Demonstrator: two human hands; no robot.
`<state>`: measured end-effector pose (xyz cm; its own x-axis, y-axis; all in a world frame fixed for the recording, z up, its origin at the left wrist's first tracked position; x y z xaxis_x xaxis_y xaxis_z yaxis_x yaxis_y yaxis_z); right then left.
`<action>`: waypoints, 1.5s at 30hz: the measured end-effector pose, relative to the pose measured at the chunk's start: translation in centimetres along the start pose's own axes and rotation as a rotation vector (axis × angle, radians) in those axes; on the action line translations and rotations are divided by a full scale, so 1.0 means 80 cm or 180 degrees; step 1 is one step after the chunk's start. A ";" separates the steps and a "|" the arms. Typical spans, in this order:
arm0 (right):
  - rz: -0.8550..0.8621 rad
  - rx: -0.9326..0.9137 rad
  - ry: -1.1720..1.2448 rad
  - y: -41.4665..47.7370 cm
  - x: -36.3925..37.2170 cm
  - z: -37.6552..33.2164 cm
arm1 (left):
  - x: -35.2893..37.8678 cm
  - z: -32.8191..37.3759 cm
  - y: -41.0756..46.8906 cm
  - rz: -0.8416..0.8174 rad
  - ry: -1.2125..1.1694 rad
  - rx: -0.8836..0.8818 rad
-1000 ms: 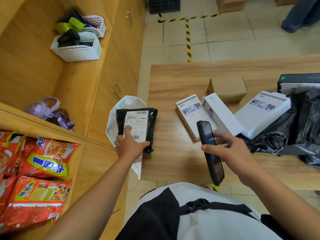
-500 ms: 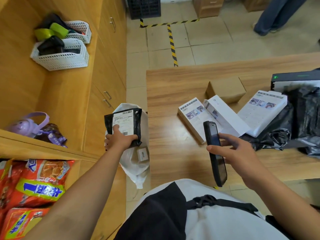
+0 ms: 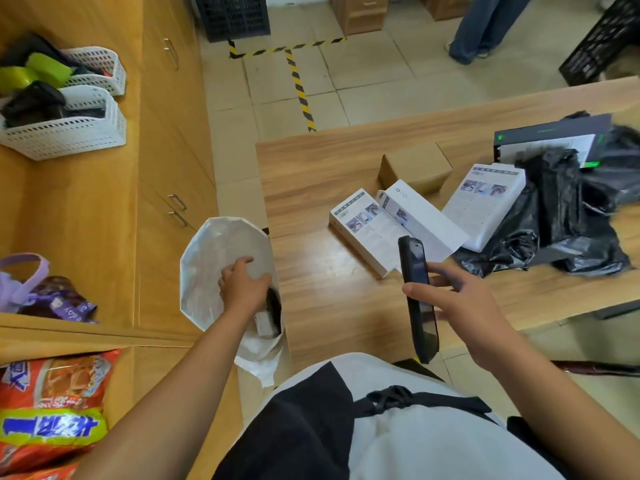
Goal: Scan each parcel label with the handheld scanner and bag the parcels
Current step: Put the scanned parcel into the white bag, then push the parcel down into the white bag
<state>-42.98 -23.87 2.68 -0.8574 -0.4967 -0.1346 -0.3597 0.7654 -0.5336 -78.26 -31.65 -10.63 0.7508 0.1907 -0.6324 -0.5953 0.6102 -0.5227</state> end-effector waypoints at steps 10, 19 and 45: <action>0.0295 0.0048 0.0347 -0.008 -0.074 0.016 | 0.111 0.155 -0.066 -0.0794 0.0489 0.1353; 0.0386 0.0132 0.0627 -0.009 -0.167 0.047 | 0.209 0.232 -0.094 -0.0655 0.1866 0.1480; -0.0662 -0.0088 0.0382 0.037 -0.245 0.053 | 0.245 0.167 -0.192 0.0267 0.1532 0.0645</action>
<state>-25.71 -13.59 0.20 -0.8008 -0.5940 0.0768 -0.5417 0.6634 -0.5163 -50.57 -27.02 -7.37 0.4583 -0.1003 -0.8831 -0.5446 0.7535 -0.3683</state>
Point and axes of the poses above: each hand's wrist, its own y-axis towards the middle knuckle, its own x-axis out of the palm, z = x × y, the point moved 5 cm from there along y, towards the middle knuckle, and after that the axes turned 10 degrees about -z, right-handed, at the moved point
